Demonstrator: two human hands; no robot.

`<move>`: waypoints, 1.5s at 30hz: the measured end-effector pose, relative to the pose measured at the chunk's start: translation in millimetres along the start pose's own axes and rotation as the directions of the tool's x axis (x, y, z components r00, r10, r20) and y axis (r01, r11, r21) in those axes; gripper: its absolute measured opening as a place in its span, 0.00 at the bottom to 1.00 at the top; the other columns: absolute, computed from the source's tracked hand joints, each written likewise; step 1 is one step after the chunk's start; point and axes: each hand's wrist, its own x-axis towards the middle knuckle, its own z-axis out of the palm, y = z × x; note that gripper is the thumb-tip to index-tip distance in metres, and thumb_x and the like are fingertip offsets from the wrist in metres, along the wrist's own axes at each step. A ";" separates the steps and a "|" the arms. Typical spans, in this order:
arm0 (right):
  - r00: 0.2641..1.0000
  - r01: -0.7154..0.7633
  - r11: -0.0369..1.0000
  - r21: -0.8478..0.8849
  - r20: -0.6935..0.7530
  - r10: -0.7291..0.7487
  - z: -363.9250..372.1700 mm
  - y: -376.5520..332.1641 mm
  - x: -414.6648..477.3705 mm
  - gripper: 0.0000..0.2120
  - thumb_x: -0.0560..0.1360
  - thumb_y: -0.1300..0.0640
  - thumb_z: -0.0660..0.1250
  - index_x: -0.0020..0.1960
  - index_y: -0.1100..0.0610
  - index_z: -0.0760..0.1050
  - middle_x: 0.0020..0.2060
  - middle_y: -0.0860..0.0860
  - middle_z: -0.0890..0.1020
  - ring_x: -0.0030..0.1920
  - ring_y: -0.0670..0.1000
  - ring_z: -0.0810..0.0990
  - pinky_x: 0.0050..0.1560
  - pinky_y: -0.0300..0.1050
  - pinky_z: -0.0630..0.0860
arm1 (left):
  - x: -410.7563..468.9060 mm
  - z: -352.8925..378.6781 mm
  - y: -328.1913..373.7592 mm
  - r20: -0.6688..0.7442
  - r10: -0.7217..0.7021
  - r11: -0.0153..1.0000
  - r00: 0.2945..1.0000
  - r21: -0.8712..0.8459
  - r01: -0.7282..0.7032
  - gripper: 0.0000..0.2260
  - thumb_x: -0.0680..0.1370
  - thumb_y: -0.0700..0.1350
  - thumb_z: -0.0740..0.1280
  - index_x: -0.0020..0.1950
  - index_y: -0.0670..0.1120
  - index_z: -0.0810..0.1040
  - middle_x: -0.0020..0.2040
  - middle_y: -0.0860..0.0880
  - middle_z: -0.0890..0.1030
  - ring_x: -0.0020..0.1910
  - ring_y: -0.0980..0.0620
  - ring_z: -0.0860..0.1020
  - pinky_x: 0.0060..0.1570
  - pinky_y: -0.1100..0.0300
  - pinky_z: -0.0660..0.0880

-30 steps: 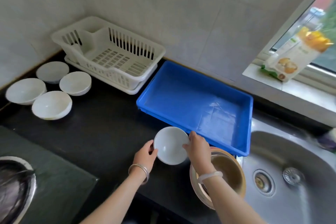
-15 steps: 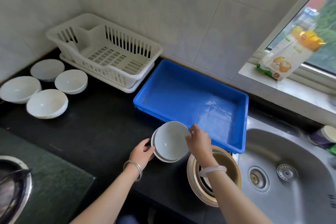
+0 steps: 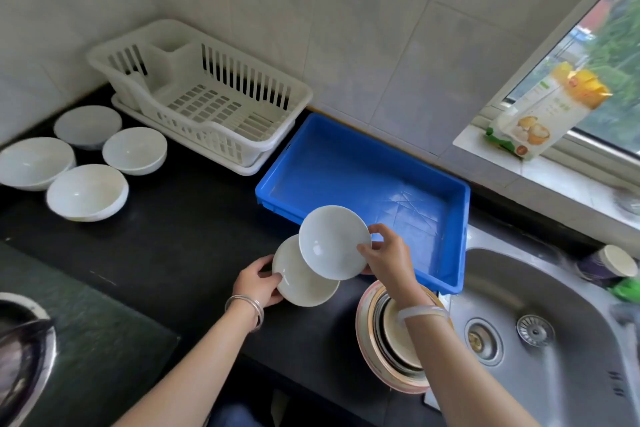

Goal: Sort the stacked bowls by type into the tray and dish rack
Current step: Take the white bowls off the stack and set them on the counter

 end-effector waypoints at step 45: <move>0.880 -0.435 0.813 0.386 0.373 0.294 247.8 -90.1 61.1 0.20 0.77 0.62 0.64 0.68 0.53 0.68 0.55 0.52 0.75 0.51 0.54 0.80 0.39 0.44 0.83 | 27.2 -189.4 46.0 -0.445 -0.120 0.749 0.887 -0.627 -0.213 0.19 0.77 0.35 0.59 0.67 0.47 0.70 0.56 0.43 0.76 0.51 0.39 0.79 0.46 0.51 0.77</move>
